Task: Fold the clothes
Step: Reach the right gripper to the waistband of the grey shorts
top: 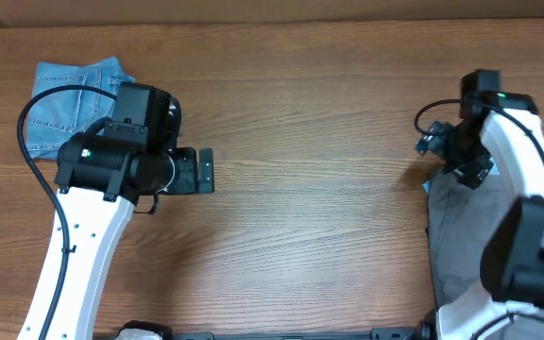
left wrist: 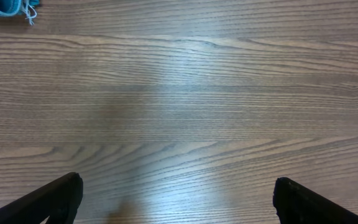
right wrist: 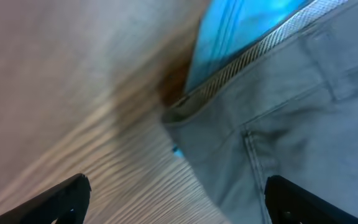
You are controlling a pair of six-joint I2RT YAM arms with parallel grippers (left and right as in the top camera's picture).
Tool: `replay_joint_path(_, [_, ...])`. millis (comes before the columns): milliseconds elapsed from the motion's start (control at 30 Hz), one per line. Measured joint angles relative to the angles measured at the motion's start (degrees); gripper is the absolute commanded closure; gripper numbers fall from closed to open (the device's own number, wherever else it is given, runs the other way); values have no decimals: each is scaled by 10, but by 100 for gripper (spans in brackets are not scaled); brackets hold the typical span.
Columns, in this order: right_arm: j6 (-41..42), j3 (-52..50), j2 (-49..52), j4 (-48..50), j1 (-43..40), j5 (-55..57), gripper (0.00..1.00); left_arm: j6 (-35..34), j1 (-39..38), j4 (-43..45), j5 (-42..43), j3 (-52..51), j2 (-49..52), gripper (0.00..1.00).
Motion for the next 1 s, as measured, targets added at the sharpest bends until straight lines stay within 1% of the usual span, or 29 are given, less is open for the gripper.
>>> replay_joint_path(133, [5, 0, 45, 4, 3, 28, 13, 0, 0, 0, 0, 0, 3, 0])
replay_joint_path(300, [5, 0, 79, 16, 5, 50, 14, 0, 0, -2, 1, 0, 4, 0])
replay_joint_path(433, [9, 3, 99, 19, 15, 79, 27, 0, 0, -7, 2, 0, 4, 0])
replay_joint_path(567, [21, 4, 102, 30, 26, 100, 34, 0, 0, -9, 2, 0, 4, 0])
replay_joint_path(600, [21, 4, 102, 31, 27, 105, 38, 0, 0, -11, 2, 0, 4, 0])
replay_joint_path(667, [24, 4, 103, 35, 26, 112, 52, 0, 0, -14, 2, 0, 4, 0])
replay_joint_path(767, [22, 4, 105, 41, 26, 119, 78, 0, 0, -14, 2, 0, 4, 0])
replay_joint_path(833, [27, 4, 106, 42, 26, 124, 87, 0, 0, -15, 2, 0, 4, 0])
replay_joint_path(900, [31, 4, 106, 39, 26, 128, 94, 0, 0, -17, 2, 0, 4, 0])
replay_joint_path(933, [32, 4, 106, 38, 26, 131, 96, 0, 0, -20, 2, 0, 4, 0])
replay_joint_path(1000, [35, 7, 106, 30, 26, 133, 96, 0, 0, -23, 4, 0, 4, 0])
